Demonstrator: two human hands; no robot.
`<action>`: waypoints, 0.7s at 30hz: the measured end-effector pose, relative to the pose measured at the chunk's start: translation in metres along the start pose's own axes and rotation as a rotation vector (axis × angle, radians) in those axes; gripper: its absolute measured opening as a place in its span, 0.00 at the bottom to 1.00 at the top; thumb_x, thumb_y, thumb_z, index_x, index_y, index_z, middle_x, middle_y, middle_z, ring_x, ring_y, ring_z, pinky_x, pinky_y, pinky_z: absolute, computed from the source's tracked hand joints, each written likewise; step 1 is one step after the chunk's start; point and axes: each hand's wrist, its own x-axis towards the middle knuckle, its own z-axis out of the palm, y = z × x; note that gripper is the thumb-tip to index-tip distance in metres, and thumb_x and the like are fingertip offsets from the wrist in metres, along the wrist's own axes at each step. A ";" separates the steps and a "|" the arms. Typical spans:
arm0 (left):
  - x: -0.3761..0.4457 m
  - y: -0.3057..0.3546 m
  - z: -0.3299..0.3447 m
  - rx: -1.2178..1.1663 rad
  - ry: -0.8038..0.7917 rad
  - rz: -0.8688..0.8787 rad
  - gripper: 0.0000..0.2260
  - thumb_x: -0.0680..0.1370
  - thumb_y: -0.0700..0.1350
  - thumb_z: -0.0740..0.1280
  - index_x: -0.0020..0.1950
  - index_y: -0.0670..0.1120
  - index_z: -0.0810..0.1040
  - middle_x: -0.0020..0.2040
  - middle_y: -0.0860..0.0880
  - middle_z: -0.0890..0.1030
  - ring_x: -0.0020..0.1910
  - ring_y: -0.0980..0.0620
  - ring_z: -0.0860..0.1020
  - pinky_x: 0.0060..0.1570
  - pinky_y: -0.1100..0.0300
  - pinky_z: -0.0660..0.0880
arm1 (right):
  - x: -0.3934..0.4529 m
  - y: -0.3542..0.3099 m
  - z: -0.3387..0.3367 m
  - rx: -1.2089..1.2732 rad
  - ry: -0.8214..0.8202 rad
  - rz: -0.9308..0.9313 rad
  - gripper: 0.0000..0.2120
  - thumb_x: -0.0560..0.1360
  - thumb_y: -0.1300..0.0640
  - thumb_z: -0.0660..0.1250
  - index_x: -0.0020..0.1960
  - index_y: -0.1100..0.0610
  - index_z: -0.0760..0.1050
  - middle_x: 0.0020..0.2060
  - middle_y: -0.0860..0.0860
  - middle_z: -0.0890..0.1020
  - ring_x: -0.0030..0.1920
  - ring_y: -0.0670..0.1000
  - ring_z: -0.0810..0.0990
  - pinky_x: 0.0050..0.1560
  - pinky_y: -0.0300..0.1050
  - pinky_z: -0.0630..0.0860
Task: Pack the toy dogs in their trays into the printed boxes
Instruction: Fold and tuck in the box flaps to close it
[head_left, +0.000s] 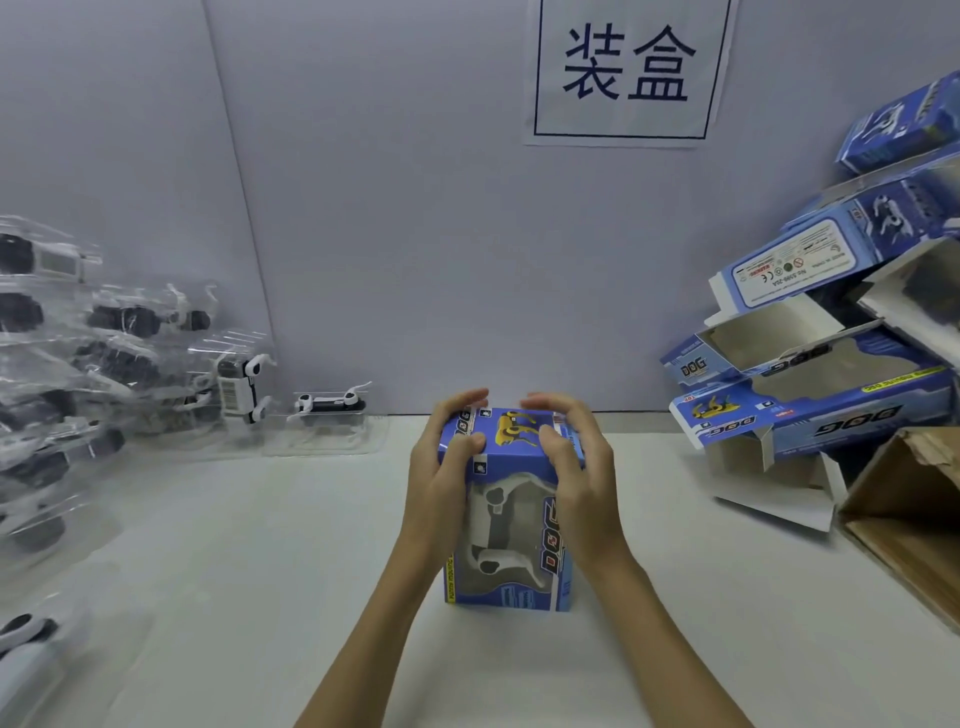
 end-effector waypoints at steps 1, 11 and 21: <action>-0.002 -0.001 0.000 0.010 -0.006 0.005 0.18 0.78 0.48 0.64 0.68 0.50 0.77 0.59 0.43 0.84 0.52 0.41 0.86 0.44 0.53 0.84 | -0.002 0.000 0.000 0.016 -0.001 0.001 0.14 0.81 0.52 0.62 0.64 0.54 0.76 0.59 0.49 0.82 0.59 0.54 0.84 0.48 0.48 0.84; -0.012 -0.012 0.005 0.135 0.124 0.156 0.20 0.78 0.61 0.67 0.69 0.60 0.72 0.58 0.49 0.82 0.52 0.43 0.85 0.48 0.48 0.84 | 0.002 0.003 0.001 -0.080 0.106 0.038 0.20 0.81 0.44 0.63 0.71 0.47 0.69 0.65 0.50 0.77 0.65 0.50 0.80 0.56 0.48 0.81; -0.011 -0.023 -0.012 0.965 -0.049 0.587 0.48 0.71 0.57 0.81 0.82 0.44 0.58 0.71 0.52 0.68 0.66 0.51 0.69 0.70 0.58 0.67 | 0.015 -0.010 -0.010 0.107 -0.060 0.678 0.29 0.78 0.27 0.60 0.62 0.48 0.81 0.55 0.54 0.87 0.51 0.60 0.88 0.49 0.57 0.86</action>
